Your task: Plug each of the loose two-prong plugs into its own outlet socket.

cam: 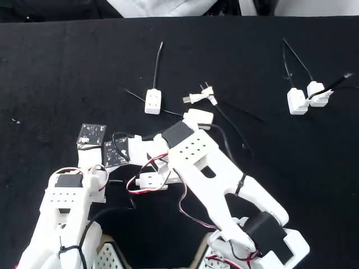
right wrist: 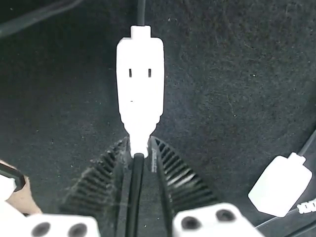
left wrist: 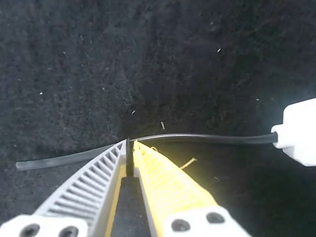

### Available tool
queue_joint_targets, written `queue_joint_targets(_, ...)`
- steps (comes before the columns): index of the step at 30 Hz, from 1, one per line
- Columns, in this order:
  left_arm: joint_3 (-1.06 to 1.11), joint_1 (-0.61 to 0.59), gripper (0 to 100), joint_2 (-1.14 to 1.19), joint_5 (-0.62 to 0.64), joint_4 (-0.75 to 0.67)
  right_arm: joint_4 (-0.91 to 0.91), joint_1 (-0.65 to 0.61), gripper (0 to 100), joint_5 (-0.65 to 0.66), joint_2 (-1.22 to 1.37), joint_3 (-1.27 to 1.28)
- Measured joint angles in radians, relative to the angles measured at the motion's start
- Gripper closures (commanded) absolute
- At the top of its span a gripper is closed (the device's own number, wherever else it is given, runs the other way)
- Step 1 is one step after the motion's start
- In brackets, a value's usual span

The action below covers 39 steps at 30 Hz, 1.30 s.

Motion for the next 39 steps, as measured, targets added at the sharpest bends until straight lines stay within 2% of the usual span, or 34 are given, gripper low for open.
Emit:
queue_joint_targets(25,0.0,0.0,97,0.0,0.0,0.0,-0.048,0.0,98.8,0.0,-0.002,0.052)
queue_joint_targets(39,0.0,-0.003,97,0.0,0.0,0.0,-0.107,-0.071,98.8,-0.049,-0.002,0.058)
